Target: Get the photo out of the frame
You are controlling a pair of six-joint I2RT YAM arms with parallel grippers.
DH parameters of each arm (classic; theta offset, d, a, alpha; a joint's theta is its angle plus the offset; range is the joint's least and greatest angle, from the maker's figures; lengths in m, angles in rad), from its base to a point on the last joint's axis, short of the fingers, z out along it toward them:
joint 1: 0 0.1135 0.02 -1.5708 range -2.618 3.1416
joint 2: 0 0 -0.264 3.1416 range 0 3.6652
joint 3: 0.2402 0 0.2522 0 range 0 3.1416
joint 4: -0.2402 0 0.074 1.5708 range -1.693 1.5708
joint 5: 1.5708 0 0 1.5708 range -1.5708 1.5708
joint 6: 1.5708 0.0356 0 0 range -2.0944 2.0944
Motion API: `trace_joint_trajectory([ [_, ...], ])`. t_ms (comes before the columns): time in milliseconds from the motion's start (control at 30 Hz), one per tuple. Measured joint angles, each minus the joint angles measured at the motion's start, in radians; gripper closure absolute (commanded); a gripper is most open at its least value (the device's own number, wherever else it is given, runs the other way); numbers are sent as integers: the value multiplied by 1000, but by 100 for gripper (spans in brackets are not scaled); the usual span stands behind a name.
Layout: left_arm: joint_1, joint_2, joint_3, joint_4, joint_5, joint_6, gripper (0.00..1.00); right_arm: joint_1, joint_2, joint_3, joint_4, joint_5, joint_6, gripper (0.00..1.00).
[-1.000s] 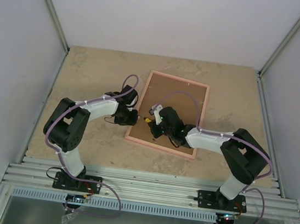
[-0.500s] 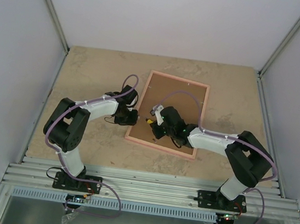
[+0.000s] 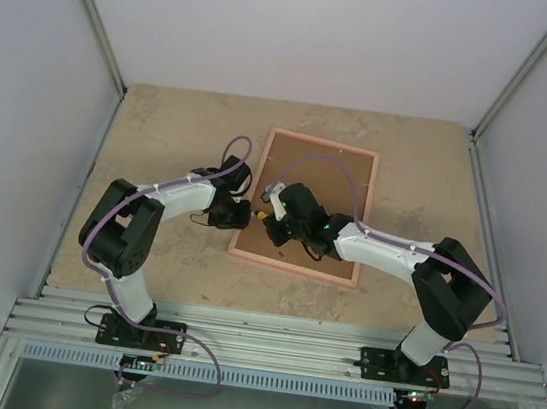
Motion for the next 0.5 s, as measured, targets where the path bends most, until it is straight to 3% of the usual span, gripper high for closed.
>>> trace_joint_trajectory([
  [500, 0, 0, 0, -1, -3, -7, 92, 11, 62, 32, -73, 24, 0, 100],
])
